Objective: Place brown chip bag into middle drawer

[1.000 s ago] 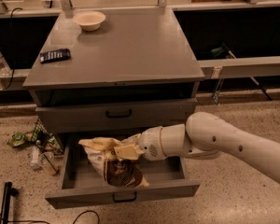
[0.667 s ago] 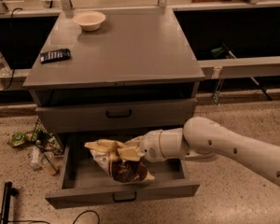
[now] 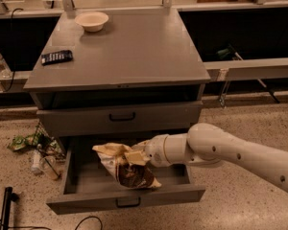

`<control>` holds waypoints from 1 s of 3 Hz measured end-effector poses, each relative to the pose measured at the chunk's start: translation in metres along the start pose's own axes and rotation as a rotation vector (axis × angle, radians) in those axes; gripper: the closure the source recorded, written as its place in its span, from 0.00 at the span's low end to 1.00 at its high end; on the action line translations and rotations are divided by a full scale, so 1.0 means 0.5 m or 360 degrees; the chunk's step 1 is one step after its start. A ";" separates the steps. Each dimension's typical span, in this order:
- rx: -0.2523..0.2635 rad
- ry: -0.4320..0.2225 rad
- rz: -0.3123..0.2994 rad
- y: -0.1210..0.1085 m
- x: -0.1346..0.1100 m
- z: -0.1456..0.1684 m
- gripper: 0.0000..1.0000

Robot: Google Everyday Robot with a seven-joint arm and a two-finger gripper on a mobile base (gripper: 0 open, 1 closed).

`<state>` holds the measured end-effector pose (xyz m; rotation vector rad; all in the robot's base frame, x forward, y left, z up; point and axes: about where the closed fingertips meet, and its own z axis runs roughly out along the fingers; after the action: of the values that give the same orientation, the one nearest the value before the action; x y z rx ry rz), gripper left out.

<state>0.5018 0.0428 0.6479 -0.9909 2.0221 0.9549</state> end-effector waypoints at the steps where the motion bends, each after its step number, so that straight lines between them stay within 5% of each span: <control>1: 0.0084 0.0104 -0.0082 -0.058 0.030 0.004 1.00; 2: 0.0175 0.0172 -0.0106 -0.116 0.072 0.015 0.88; 3: 0.0269 0.0190 -0.0103 -0.170 0.109 0.023 0.65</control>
Offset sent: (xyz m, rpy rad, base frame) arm 0.0686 -0.0638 -0.0965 -0.2601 -0.0844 -0.1148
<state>0.5501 -0.0039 0.5717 -1.0349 2.1163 0.6927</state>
